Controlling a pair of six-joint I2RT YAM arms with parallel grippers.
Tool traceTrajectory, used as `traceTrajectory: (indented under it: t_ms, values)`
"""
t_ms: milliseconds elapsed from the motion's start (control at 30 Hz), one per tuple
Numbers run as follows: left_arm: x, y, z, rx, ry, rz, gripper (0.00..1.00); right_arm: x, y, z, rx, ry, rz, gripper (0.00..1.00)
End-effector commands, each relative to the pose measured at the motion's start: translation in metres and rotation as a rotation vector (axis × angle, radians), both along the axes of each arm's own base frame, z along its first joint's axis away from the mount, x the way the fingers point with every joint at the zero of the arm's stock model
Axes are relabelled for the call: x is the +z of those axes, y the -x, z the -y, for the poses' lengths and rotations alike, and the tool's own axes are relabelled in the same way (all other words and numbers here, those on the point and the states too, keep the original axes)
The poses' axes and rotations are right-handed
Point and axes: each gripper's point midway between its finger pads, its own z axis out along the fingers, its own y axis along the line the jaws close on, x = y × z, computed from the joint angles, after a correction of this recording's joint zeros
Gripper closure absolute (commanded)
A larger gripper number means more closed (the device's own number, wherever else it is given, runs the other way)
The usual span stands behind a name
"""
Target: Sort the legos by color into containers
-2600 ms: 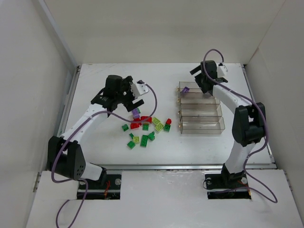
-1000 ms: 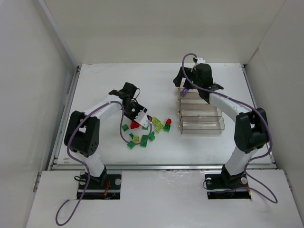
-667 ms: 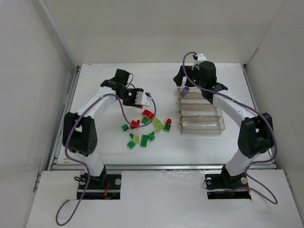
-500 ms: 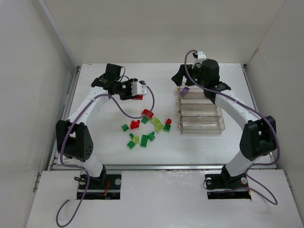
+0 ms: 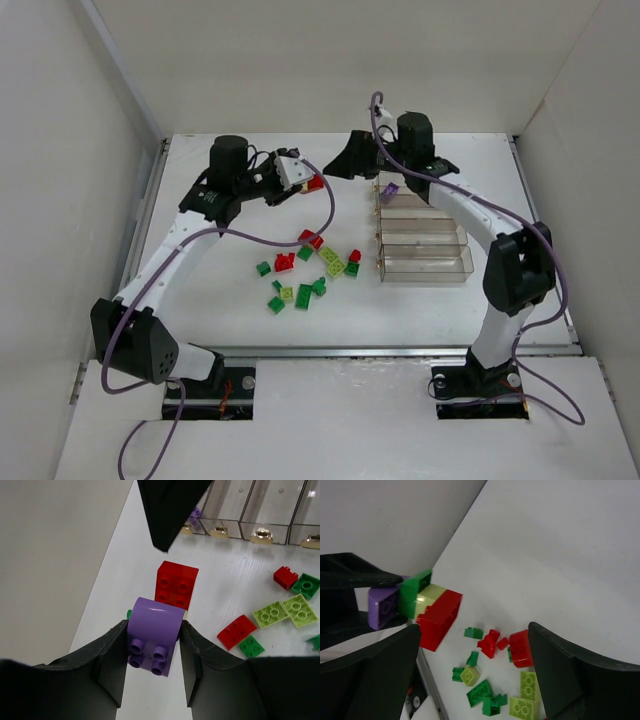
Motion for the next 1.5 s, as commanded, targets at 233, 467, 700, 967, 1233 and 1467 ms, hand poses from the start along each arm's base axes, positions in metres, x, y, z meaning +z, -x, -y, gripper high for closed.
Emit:
traceTrajectory:
  t_ms: [233,467,700,967,1233,1467]
  values:
    - [0.019,-0.004,0.006,0.066,0.077,0.031,1.0,0.025,0.03,-0.038,0.161,-0.072,0.006,0.13]
    - [0.026,0.0,0.017,0.064,0.083,0.054,1.0,0.002,0.022,-0.048,0.167,-0.059,-0.044,0.28]
    - [0.023,0.0,0.014,0.087,0.082,0.051,1.0,0.007,0.021,-0.052,0.196,-0.071,-0.035,0.86]
    - [0.019,-0.004,0.003,0.148,0.067,0.067,1.0,-0.02,0.008,-0.035,0.114,-0.045,-0.088,1.0]
    - [0.011,-0.002,-0.003,0.177,0.052,0.061,1.0,-0.072,-0.04,0.091,-0.425,0.041,-0.267,1.0]
    - [0.002,-0.002,-0.005,0.189,0.046,0.04,1.0,-0.096,-0.022,0.158,-0.64,0.266,-0.313,1.0]
